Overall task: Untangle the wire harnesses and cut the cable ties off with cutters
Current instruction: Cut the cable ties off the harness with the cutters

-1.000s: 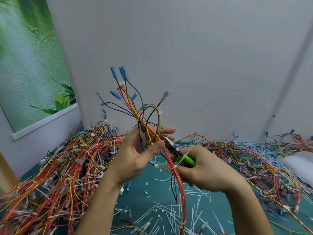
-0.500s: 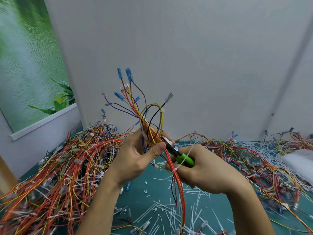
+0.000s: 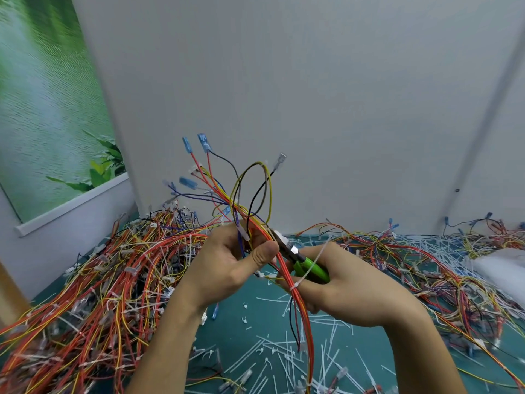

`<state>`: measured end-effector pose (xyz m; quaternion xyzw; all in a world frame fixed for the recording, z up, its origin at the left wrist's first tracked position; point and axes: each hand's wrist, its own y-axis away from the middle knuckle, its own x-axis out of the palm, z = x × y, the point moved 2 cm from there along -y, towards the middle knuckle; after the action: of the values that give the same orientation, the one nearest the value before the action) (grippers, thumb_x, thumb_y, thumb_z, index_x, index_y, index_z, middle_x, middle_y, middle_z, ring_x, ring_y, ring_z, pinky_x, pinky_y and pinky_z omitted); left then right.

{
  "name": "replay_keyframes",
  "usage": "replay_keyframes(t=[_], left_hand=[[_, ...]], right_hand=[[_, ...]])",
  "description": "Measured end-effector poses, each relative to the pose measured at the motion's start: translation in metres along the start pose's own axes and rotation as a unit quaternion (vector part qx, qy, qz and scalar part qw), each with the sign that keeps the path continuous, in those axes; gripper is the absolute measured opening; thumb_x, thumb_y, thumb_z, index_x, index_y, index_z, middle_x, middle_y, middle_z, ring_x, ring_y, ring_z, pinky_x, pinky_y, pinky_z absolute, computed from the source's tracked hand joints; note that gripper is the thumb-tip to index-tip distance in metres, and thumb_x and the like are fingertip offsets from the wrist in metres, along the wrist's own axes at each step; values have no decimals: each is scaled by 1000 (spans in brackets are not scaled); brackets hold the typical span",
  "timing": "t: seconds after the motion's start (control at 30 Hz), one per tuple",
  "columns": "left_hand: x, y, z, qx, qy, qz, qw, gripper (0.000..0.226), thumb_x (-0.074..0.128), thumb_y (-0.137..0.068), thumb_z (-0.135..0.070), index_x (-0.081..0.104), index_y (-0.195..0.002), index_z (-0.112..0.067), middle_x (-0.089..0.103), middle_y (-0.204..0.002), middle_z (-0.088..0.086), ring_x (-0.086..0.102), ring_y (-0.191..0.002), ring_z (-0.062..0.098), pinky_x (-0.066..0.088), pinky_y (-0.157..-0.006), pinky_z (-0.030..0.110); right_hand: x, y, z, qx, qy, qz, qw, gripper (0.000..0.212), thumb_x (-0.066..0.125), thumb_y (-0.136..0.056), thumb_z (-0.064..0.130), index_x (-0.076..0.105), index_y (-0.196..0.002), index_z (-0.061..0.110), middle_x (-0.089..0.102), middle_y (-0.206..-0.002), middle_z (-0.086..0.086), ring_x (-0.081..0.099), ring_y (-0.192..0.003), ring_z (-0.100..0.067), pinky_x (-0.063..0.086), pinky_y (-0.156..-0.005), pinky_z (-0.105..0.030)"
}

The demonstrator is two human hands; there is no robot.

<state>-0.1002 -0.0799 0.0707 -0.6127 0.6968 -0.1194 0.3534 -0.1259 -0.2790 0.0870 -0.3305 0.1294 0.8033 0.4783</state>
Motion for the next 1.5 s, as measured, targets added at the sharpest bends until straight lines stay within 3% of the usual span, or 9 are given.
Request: replay_keyframes(t=[0.27, 0.4, 0.57, 0.77, 0.93, 1.03, 1.23, 1.4, 1.5], left_hand=[[-3, 0, -5, -18, 9, -1, 1000, 20, 66, -86, -45, 68, -73, -29, 71, -68, -10, 69, -64, 5, 49, -63, 12], [-3, -1, -6, -31, 1, -4, 1000, 17, 64, -88, -48, 69, -81, -32, 70, -70, -10, 67, -67, 5, 50, -65, 15], [-5, -2, -8, -27, -10, 8, 1000, 18, 63, -92, -41, 69, -75, -43, 65, -67, -23, 62, -67, -4, 42, -66, 5], [-10, -3, -2, -43, -19, 11, 999, 15, 67, -89, -39, 72, -80, -28, 71, -72, -15, 67, -71, 3, 49, -62, 11], [-13, -2, -1, -40, -24, 26, 999, 18, 69, -88, -43, 77, -81, -28, 75, -77, -12, 71, -73, 10, 54, -66, 19], [-13, -2, -3, -39, -24, 28, 999, 20, 68, -85, -51, 78, -84, -35, 76, -78, -11, 72, -71, 10, 55, -65, 21], [-13, -1, -2, -41, -8, 26, 999, 12, 69, -86, -47, 77, -80, -40, 76, -75, -11, 71, -70, 6, 53, -67, 17], [-12, -1, -3, -42, -2, 22, 999, 12, 70, -90, -41, 76, -80, -39, 76, -75, -9, 72, -71, 8, 53, -69, 16], [-13, 0, -4, -40, 11, 22, 999, 13, 69, -88, -45, 77, -82, -36, 76, -76, -8, 72, -72, 8, 53, -69, 15]], right_hand=[[3, -3, -3, 15, -20, -26, 999, 31, 64, -99, 33, 63, -80, 8, 56, -54, 0, 53, -47, -12, 43, -43, -18], [4, -4, -4, 24, 0, -39, 999, 27, 63, -99, 33, 62, -81, 13, 54, -57, -1, 55, -51, -18, 48, -46, -32], [8, -8, -2, 21, 28, -49, 998, 27, 57, -100, 30, 58, -83, 9, 47, -62, -7, 46, -55, -19, 51, -55, -52], [12, -10, -6, 30, 35, -38, 998, 25, 54, -101, 31, 57, -88, 10, 48, -61, -4, 48, -56, -19, 40, -49, -32], [13, -8, -7, 30, 33, -16, 999, 22, 56, -99, 33, 55, -84, 16, 52, -59, 1, 46, -55, -16, 39, -51, -32], [12, -8, -5, 36, 22, -8, 999, 19, 58, -98, 33, 58, -79, 32, 57, -57, 3, 51, -51, -12, 42, -49, -28], [14, -9, -5, 61, 28, -12, 998, 18, 60, -98, 39, 58, -83, 30, 56, -59, -3, 69, -63, -36, 57, -54, -57], [15, -13, -9, 63, 31, -30, 997, 30, 62, -99, 42, 58, -85, 16, 49, -58, -3, 53, -48, -25, 46, -41, -32], [17, -15, -11, 60, 30, -34, 997, 36, 63, -99, 42, 60, -88, 8, 48, -56, -2, 45, -48, -21, 39, -38, -26]])
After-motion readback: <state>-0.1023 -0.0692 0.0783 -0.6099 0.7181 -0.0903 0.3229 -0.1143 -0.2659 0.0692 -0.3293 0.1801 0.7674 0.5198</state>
